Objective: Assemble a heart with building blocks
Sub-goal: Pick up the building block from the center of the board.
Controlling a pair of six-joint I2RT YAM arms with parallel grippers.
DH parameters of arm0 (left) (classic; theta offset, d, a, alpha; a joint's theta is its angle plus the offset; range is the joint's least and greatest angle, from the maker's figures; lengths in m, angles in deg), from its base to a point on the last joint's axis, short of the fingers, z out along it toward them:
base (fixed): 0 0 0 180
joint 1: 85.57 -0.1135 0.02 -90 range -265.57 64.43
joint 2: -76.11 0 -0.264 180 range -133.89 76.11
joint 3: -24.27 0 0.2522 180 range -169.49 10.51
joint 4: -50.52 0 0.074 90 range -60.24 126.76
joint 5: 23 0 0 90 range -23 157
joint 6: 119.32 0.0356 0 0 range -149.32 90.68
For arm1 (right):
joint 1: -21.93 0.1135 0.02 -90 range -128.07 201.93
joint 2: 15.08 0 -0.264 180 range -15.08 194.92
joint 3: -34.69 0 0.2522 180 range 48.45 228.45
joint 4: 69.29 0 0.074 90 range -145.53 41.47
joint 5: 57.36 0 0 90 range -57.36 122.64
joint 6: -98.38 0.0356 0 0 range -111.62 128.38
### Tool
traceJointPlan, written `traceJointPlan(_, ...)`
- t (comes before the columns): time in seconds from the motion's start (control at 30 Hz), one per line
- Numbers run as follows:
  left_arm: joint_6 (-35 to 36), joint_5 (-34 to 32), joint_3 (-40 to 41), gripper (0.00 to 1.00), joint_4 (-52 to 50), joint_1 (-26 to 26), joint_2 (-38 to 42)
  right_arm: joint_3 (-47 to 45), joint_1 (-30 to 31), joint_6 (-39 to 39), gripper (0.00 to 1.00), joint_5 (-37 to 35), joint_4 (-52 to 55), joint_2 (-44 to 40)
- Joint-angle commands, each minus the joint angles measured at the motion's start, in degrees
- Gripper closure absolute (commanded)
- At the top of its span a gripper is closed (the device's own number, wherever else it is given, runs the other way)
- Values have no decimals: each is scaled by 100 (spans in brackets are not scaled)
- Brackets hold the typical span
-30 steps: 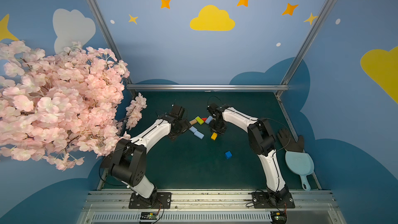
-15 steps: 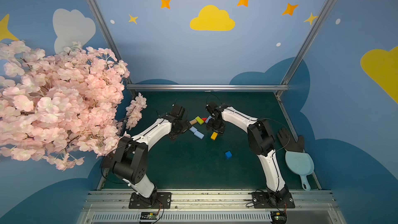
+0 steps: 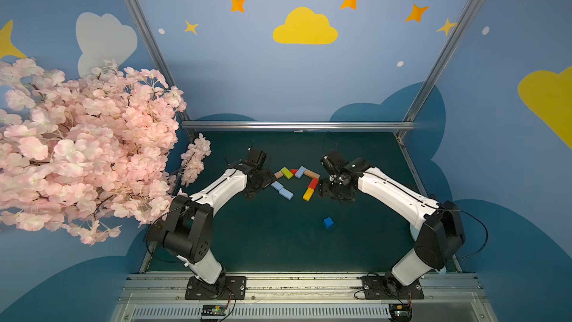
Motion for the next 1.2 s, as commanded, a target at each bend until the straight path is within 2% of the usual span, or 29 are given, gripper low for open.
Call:
traceJointPlan(0.0, 22, 85, -2, 0, 27, -11, -130, -682, 185, -406, 24, 104, -121, 29)
traceJointPlan(0.33, -60, 107, 182, 0, 23, 86, -106, -978, 482, -407, 23, 83, -480, 454)
traceJointPlan(0.53, -74, 88, 288, 0, 14, 85, -56, -982, 517, -423, 33, 72, -585, 677)
traceJointPlan(0.7, -75, 96, 313, 0, 14, 84, -65, -966, 532, -440, 51, 84, -634, 719)
traceJointPlan(0.87, -64, 100, 311, 0, 32, 89, -98, -848, 582, -537, 81, 56, -510, 742)
traceJointPlan(0.97, -78, 104, 318, 0, 46, 85, -98, -649, 640, -675, 89, 5, -377, 794)
traceJointPlan(1.17, -109, 70, 392, 0, 89, 82, -54, 480, 857, -1418, 89, -236, 97, 1226)
